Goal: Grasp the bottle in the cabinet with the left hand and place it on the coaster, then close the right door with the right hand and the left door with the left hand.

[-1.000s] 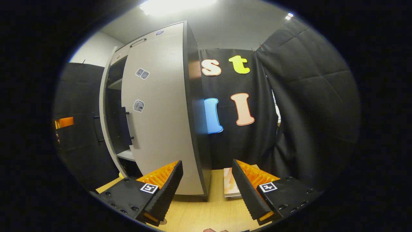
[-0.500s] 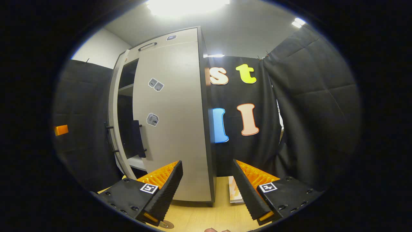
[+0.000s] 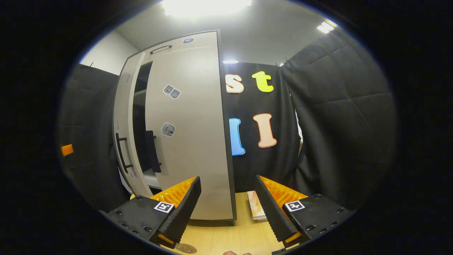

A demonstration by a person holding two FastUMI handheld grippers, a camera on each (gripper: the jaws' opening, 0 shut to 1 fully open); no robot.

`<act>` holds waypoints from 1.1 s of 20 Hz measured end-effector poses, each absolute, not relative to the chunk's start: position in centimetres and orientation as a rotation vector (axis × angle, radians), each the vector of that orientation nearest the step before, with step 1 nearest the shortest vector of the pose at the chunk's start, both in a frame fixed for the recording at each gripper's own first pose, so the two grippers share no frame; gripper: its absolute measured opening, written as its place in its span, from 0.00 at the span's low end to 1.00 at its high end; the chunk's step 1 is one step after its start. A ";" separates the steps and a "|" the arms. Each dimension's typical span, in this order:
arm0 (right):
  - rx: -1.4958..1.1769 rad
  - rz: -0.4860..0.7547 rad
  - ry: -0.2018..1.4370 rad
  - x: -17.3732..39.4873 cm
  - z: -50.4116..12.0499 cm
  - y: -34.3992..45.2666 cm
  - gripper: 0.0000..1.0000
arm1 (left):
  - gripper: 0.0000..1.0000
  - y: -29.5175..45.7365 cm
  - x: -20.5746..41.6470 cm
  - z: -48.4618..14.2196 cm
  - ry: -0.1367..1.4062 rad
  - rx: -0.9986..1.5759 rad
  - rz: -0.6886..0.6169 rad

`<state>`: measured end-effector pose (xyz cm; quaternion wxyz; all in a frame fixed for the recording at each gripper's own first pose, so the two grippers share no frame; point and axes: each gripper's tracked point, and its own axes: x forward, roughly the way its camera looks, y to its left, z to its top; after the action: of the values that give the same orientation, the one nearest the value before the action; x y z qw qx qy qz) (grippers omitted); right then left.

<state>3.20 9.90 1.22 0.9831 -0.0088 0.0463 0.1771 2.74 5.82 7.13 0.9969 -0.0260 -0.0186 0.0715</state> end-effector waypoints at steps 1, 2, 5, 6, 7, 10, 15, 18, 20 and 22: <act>-0.023 0.349 0.092 3.1 1.2 10.1 0.98 | 0.94 6.1 2.9 7.1 -0.038 -0.054 0.136; -0.029 0.349 0.090 2.9 1.2 10.4 0.98 | 0.94 6.4 3.0 6.9 -0.040 -0.057 0.128; -0.036 0.342 0.097 2.4 0.8 10.9 0.98 | 0.99 7.4 3.8 6.1 -0.037 -0.070 0.118; -0.038 0.338 0.099 2.2 0.7 10.9 0.98 | 0.94 7.6 4.1 5.8 -0.037 -0.073 0.114; -0.040 0.334 0.099 2.0 0.6 10.8 0.98 | 0.94 7.7 4.3 5.3 -0.036 -0.077 0.109; -0.050 0.295 0.088 1.8 0.8 9.8 0.98 | 0.93 7.5 5.5 3.9 -0.031 -0.112 0.085; -0.031 0.234 0.099 1.8 0.2 8.8 0.98 | 0.94 6.4 7.7 2.4 -0.013 -0.076 0.036; -0.026 0.220 0.110 1.8 -0.2 9.1 0.98 | 0.93 6.3 8.8 1.9 -0.001 -0.049 0.015; -0.021 0.213 0.122 1.9 -0.6 9.6 0.98 | 0.94 5.8 9.1 0.6 0.026 -0.098 -0.020; 0.011 0.227 0.136 1.6 -0.9 10.6 0.98 | 0.93 5.0 9.5 -0.1 0.030 -0.134 -0.056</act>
<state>1.64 10.61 -0.86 0.9912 0.0055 0.0680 0.1130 9.49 4.97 -0.09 0.9972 -0.0672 0.0150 -0.0278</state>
